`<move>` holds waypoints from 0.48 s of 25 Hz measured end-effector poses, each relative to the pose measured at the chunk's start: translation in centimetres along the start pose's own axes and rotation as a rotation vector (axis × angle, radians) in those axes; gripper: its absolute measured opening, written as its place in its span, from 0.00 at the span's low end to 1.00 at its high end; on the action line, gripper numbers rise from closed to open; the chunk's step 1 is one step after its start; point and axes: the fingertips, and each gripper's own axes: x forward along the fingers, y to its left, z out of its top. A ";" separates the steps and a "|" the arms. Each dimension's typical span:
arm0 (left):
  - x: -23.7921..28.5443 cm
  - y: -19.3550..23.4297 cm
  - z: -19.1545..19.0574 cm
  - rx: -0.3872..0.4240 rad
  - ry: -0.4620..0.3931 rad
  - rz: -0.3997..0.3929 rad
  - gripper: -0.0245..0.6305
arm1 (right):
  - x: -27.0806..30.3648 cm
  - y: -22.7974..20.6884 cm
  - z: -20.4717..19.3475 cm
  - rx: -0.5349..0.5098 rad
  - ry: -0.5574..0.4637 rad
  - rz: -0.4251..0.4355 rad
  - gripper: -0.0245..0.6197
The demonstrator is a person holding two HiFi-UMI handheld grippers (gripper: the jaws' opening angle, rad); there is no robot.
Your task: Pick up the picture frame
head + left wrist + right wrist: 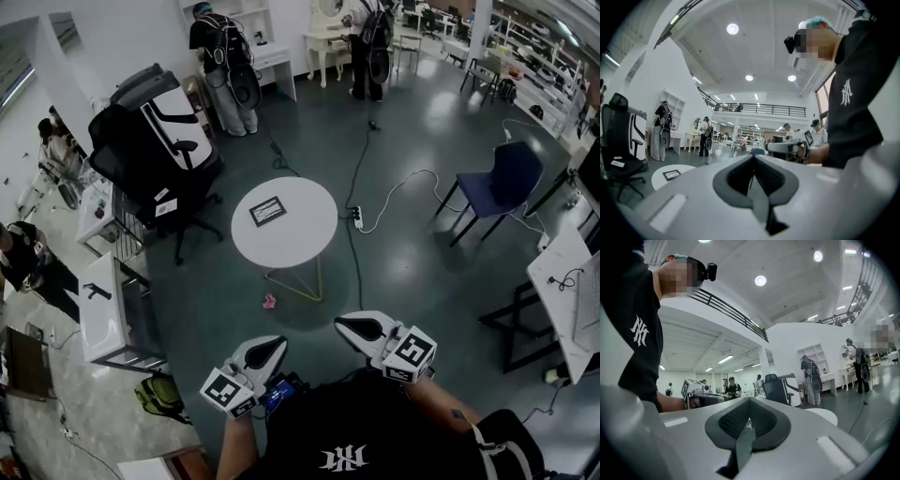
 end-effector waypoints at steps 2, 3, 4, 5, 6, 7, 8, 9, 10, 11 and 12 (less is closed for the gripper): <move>-0.3 0.6 0.1 -0.005 -0.007 -0.005 0.04 | 0.3 0.1 -0.1 -0.006 0.003 -0.014 0.04; -0.4 0.7 0.2 -0.008 -0.011 -0.009 0.04 | 0.3 0.2 -0.1 -0.005 0.001 -0.019 0.04; -0.4 0.8 0.4 -0.007 -0.014 -0.015 0.04 | 0.3 0.3 -0.1 -0.005 -0.001 -0.023 0.04; -0.5 0.8 0.5 -0.005 -0.015 -0.021 0.04 | 0.3 0.4 -0.1 -0.005 -0.001 -0.029 0.04; -0.5 0.9 0.6 -0.003 -0.016 -0.027 0.04 | 0.3 0.4 0.0 -0.005 0.003 -0.038 0.04; -0.5 0.9 0.7 -0.003 -0.017 -0.034 0.04 | 0.3 0.4 0.0 -0.006 0.009 -0.047 0.04; -0.5 0.9 0.7 -0.005 -0.020 -0.041 0.04 | 0.3 0.4 0.0 -0.007 0.012 -0.056 0.04; -0.4 0.8 0.6 -0.009 -0.024 -0.049 0.04 | 0.2 0.4 0.0 -0.007 0.013 -0.066 0.04; -0.3 0.8 0.6 -0.014 -0.027 -0.057 0.04 | 0.0 0.4 0.0 -0.005 0.011 -0.074 0.04; -0.2 0.8 0.4 -0.018 -0.028 -0.065 0.04 | -0.2 0.4 0.0 -0.004 0.007 -0.081 0.04; 0.0 0.8 0.4 -0.021 -0.029 -0.072 0.04 | -0.4 0.4 0.1 -0.002 0.006 -0.088 0.04</move>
